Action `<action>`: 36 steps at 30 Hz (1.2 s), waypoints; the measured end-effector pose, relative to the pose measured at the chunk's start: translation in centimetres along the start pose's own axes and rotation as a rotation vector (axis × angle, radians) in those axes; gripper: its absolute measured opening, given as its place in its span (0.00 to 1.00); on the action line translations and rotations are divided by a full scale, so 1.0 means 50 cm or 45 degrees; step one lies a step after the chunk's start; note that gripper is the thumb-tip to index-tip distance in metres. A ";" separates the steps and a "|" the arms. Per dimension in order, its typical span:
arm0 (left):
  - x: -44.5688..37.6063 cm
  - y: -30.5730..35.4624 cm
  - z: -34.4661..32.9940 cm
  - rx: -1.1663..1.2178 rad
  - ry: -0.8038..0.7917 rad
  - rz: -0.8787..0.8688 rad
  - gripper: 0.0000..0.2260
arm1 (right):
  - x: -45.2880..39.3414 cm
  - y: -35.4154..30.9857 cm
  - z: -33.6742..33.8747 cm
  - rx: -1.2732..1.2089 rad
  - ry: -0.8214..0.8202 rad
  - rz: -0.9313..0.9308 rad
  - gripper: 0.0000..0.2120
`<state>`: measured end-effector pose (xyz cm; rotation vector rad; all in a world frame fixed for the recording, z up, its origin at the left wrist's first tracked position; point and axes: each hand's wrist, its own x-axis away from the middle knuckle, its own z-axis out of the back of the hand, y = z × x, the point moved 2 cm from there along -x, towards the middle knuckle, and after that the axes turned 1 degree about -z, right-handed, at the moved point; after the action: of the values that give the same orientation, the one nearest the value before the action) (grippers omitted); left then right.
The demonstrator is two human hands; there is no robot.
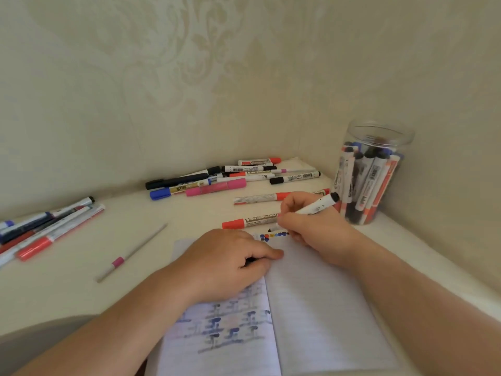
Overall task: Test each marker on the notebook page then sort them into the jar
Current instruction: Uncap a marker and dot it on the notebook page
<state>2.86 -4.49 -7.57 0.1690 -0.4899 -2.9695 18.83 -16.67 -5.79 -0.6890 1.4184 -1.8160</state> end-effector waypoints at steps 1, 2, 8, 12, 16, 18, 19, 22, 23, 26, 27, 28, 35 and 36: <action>-0.001 -0.001 -0.002 0.003 0.000 0.007 0.16 | 0.001 0.005 -0.001 0.038 0.034 0.003 0.07; -0.001 -0.003 -0.004 0.000 0.007 0.007 0.16 | 0.002 0.008 -0.002 0.063 0.075 0.000 0.07; 0.003 -0.003 -0.006 0.002 0.037 0.011 0.16 | 0.006 0.014 -0.005 0.210 0.264 -0.047 0.10; 0.002 -0.004 -0.008 0.004 0.035 0.015 0.16 | 0.002 0.009 -0.005 0.167 0.252 -0.073 0.09; 0.002 -0.005 -0.010 0.006 0.039 0.022 0.16 | 0.002 0.008 -0.008 0.125 0.233 -0.083 0.09; 0.002 -0.005 -0.010 0.007 0.037 0.020 0.16 | 0.002 0.009 -0.009 0.141 0.236 -0.085 0.09; 0.002 -0.006 -0.009 0.009 0.034 0.020 0.17 | 0.002 0.010 -0.010 0.168 0.234 -0.085 0.09; 0.002 -0.005 -0.009 0.006 0.025 0.023 0.17 | 0.005 0.010 -0.012 0.284 0.231 -0.082 0.08; 0.002 -0.005 -0.008 0.004 0.024 0.022 0.17 | 0.005 0.011 -0.013 0.302 0.234 -0.080 0.08; 0.002 -0.003 -0.007 0.006 0.022 0.023 0.17 | 0.002 0.013 -0.011 0.278 0.241 -0.073 0.09; 0.003 -0.003 -0.006 0.008 0.021 0.024 0.17 | 0.001 0.014 -0.010 0.250 0.239 -0.071 0.09; 0.003 -0.002 -0.006 0.008 0.023 0.023 0.17 | 0.001 0.013 -0.010 0.221 0.233 -0.070 0.09; 0.004 -0.003 -0.008 0.008 0.031 0.026 0.16 | 0.005 0.011 -0.013 0.314 0.218 -0.057 0.09; 0.005 -0.002 -0.007 0.007 0.027 0.025 0.17 | 0.004 0.012 -0.013 0.303 0.225 -0.060 0.09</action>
<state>2.67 -4.53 -7.95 0.1955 -0.4947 -2.9443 18.34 -16.51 -6.54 -0.4527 1.2762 -2.0836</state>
